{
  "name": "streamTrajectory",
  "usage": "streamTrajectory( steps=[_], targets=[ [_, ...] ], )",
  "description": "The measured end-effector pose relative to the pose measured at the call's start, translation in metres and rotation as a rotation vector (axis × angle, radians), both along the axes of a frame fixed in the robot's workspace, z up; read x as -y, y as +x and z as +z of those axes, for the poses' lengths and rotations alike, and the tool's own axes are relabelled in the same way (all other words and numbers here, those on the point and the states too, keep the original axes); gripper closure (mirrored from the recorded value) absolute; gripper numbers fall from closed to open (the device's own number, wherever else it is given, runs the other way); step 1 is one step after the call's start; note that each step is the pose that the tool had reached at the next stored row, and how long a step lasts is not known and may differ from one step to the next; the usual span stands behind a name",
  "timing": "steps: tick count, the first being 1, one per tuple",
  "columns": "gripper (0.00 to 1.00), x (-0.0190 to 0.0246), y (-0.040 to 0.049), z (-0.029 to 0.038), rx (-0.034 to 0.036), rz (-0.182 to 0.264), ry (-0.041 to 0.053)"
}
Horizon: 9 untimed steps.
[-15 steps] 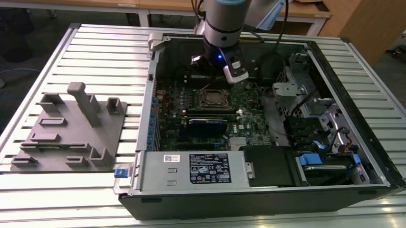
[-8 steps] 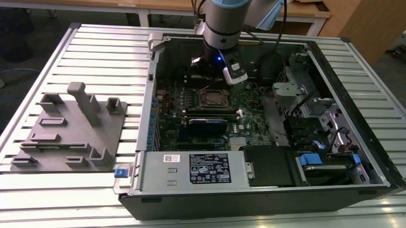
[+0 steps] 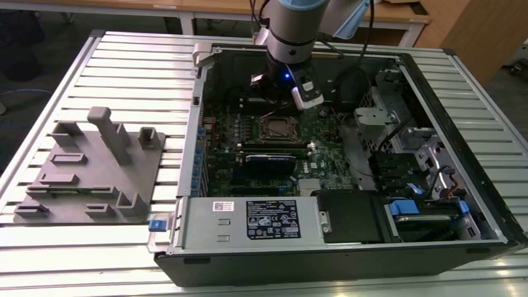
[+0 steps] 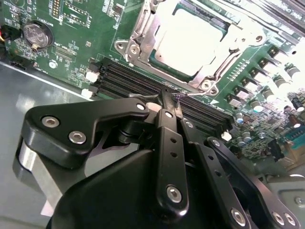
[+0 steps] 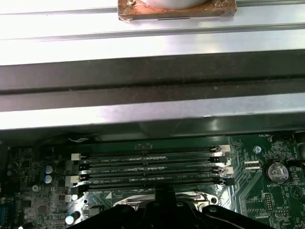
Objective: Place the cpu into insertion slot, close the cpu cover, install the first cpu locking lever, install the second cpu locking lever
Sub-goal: 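Install the first cpu locking lever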
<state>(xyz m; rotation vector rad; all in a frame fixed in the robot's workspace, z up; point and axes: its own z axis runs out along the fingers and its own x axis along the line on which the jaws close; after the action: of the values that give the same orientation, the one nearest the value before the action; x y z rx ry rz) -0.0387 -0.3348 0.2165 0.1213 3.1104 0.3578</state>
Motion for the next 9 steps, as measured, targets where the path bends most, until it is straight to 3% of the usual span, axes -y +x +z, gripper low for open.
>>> streamTrajectory(
  steps=[9],
  targets=[
    [0.90,-0.0010,0.0009,-0.0011,0.0014,0.000,-0.0039]
  ],
)
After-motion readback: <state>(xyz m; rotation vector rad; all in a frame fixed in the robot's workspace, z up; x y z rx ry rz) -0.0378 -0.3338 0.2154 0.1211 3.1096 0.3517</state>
